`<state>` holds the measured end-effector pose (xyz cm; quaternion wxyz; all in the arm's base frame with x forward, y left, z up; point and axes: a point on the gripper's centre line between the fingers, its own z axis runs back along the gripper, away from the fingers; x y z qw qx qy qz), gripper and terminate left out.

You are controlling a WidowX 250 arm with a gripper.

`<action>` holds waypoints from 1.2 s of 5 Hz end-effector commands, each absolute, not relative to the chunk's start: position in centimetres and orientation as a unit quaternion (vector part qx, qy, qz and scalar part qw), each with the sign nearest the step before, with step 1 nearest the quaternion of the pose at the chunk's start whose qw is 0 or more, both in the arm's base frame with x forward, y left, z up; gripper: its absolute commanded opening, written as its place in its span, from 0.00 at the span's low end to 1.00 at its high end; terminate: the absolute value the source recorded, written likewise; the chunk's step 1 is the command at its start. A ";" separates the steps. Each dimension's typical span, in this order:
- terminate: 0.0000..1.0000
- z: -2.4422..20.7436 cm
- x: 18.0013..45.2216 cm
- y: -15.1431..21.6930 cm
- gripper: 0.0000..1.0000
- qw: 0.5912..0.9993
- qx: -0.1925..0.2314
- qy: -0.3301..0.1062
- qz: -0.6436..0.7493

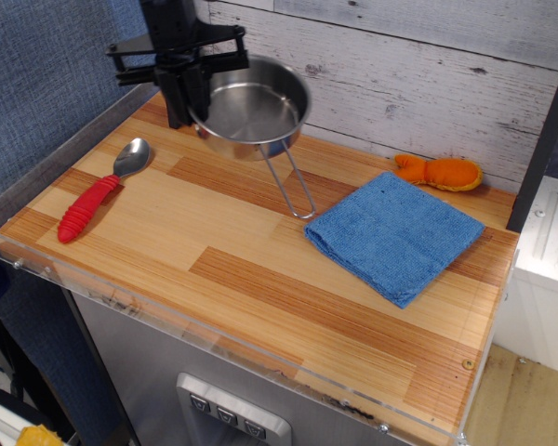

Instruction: Relocate the pot to the back left corner.

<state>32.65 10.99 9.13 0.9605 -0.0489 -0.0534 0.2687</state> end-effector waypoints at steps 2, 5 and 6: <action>0.00 6.9 32.7 14.3 0.00 0.943 -0.067 -0.063 0.319; 0.00 3.7 33.9 13.6 0.00 0.940 -0.107 -0.030 0.322; 0.00 3.5 33.6 13.3 0.00 0.940 -0.107 -0.027 0.323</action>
